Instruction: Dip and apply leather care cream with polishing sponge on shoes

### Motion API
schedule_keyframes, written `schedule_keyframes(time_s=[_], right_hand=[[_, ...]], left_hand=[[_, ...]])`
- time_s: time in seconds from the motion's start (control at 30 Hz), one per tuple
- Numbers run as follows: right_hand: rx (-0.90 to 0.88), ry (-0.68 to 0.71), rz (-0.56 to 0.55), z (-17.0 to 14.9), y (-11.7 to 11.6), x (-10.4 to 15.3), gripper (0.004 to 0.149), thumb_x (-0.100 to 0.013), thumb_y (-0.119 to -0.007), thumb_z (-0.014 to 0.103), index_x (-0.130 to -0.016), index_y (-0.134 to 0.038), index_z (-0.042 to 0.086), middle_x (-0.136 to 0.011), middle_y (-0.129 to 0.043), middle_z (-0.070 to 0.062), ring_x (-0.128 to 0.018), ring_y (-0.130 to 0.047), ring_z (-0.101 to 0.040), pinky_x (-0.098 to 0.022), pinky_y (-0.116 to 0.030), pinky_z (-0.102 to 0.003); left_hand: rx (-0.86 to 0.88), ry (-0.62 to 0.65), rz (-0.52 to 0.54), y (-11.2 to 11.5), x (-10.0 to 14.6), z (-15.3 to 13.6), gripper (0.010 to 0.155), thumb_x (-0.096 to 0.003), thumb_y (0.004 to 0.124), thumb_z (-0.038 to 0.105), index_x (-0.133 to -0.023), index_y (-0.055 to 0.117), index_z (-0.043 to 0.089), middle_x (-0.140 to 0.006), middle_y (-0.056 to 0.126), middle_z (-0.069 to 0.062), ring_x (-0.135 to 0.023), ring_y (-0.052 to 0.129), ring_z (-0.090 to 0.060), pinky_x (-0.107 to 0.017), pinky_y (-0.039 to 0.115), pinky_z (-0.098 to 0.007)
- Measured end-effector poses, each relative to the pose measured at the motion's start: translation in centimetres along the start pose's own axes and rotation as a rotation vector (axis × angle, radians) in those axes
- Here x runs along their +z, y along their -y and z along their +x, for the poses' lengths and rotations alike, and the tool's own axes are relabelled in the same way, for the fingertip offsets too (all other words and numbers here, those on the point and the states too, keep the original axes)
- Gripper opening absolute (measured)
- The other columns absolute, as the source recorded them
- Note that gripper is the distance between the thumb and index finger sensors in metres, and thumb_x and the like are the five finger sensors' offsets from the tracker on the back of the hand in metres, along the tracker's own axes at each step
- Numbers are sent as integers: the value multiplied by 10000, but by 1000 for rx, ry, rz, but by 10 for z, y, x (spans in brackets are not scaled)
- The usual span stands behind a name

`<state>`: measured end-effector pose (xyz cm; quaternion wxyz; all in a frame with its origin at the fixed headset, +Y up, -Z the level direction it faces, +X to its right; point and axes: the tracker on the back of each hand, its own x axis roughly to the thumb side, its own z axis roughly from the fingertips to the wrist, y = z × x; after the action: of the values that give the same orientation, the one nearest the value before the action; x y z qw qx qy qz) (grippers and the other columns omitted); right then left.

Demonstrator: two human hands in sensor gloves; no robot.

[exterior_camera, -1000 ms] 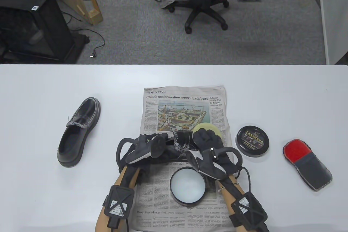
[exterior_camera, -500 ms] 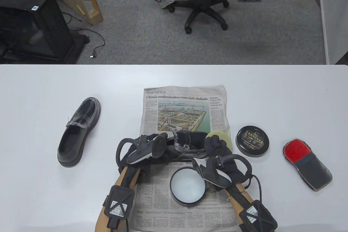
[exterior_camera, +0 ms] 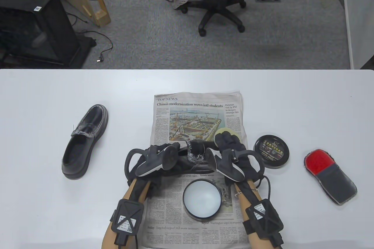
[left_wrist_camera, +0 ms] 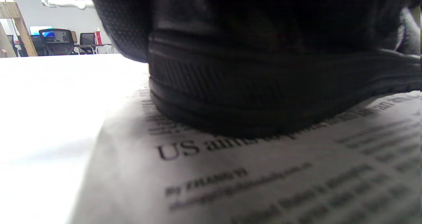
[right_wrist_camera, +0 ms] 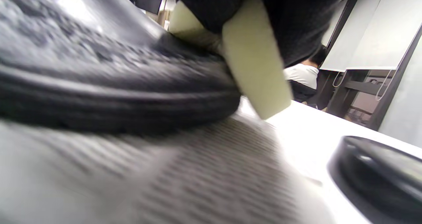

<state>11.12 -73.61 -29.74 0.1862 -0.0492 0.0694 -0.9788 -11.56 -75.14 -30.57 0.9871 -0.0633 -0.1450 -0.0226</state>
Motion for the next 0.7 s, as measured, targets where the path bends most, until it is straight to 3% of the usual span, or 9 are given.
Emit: schedule_keyframes(time_s=[0.17, 0.33, 0.4, 0.53, 0.63, 0.7], right_hand=[[-58, 45, 25, -18, 5, 26, 472, -574, -711, 216, -1019, -567, 283, -1065, -702, -23, -880, -903, -249, -599, -870, -280], [-106, 72, -41, -44, 31, 65, 458, -572, -718, 214, -1003, -599, 311, -1060, -720, 9, -884, -896, -242, -604, -857, -317], [-49, 41, -48, -58, 39, 82, 452, -577, -718, 214, -1008, -610, 297, -1055, -733, 1, -875, -900, -243, -602, -852, -328], [71, -60, 67, -81, 26, 100, 454, -584, -715, 226, -1024, -619, 285, -1059, -747, -13, -863, -910, -245, -600, -848, -331], [160, -150, 302, -98, -2, 96, 460, -588, -714, 229, -1035, -616, 271, -1063, -748, -26, -864, -909, -253, -600, -845, -339], [123, -170, 397, -103, -19, 93, 465, -586, -718, 231, -1041, -626, 257, -1060, -759, -44, -857, -917, -267, -593, -849, -348]], left_hand=[[-4, -4, -1, 0, 0, 0, 871, -295, 783, 659, -1089, 604, 350, -1072, 843, 42, -927, 873, -218, -675, 788, -430], [17, 2, 4, 1, 0, -1, 878, -298, 790, 654, -1096, 600, 343, -1081, 835, 34, -937, 866, -228, -685, 780, -439], [17, 4, 3, 1, 0, -1, 880, -300, 789, 656, -1098, 597, 340, -1084, 832, 31, -941, 864, -228, -687, 780, -440], [13, 4, 3, 1, 1, -1, 885, -304, 786, 658, -1105, 591, 335, -1092, 826, 24, -945, 863, -233, -687, 780, -446], [9, 3, 15, 1, 2, 0, 894, -309, 785, 658, -1114, 579, 330, -1103, 815, 14, -952, 857, -243, -693, 772, -456], [-5, 2, 19, 1, 3, 0, 901, -314, 778, 668, -1123, 565, 332, -1121, 795, 13, -963, 848, -246, -700, 765, -463]])
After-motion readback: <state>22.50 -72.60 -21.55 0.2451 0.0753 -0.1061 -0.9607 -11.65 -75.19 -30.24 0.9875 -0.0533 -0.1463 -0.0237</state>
